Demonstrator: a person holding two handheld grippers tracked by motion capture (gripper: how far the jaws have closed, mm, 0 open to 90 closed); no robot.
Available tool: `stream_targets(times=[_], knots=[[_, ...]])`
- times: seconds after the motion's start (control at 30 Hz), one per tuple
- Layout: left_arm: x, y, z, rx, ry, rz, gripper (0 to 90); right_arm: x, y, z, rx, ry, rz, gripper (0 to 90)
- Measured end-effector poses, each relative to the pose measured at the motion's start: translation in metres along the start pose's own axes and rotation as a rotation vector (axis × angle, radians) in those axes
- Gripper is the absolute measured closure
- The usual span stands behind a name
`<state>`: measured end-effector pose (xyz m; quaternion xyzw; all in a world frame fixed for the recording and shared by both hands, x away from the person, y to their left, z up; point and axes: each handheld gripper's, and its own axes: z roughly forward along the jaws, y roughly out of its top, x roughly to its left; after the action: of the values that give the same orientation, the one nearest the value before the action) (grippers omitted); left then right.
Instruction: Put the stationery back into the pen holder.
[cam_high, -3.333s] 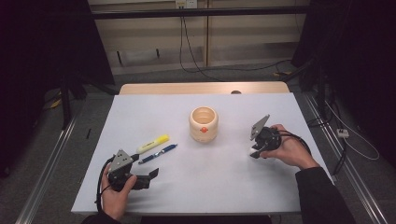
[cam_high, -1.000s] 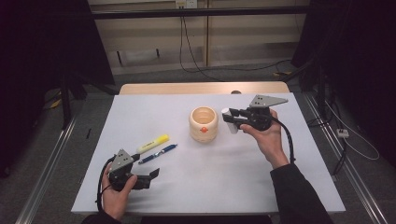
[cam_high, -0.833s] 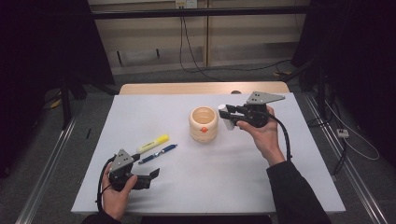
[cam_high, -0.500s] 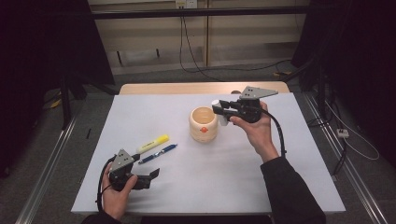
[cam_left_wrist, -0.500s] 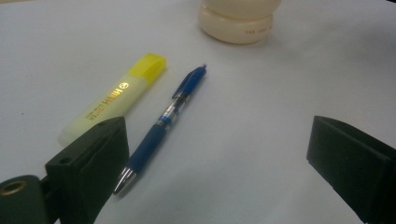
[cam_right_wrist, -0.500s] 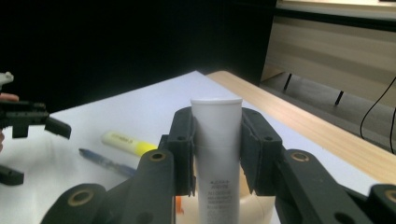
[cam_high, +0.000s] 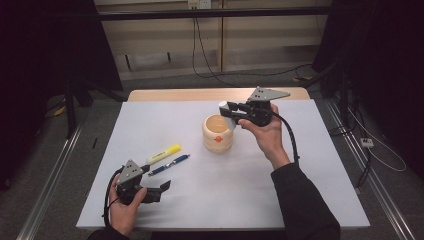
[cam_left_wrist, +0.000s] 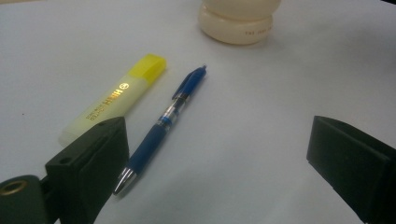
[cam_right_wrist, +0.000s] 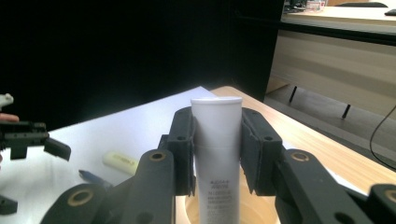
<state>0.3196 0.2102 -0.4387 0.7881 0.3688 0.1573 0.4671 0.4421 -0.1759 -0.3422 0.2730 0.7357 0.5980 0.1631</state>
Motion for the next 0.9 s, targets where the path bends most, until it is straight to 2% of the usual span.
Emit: stream_targets(times=[0.27, 0.57, 0.9], knots=[[0.000, 0.000, 0.000, -0.002, -0.002, -0.001, 5.7, -0.004, 0.000, 0.017, -0.017, -0.005, 0.015, 68.0], [0.000, 0.000, -0.001, -0.007, -0.001, -0.002, 5.7, -0.005, 0.007, 0.031, -0.005, -0.009, -0.007, 68.0], [0.000, 0.000, 0.000, 0.000, -0.007, 0.001, 5.7, -0.009, -0.002, 0.042, 0.003, -0.017, -0.012, 68.0]])
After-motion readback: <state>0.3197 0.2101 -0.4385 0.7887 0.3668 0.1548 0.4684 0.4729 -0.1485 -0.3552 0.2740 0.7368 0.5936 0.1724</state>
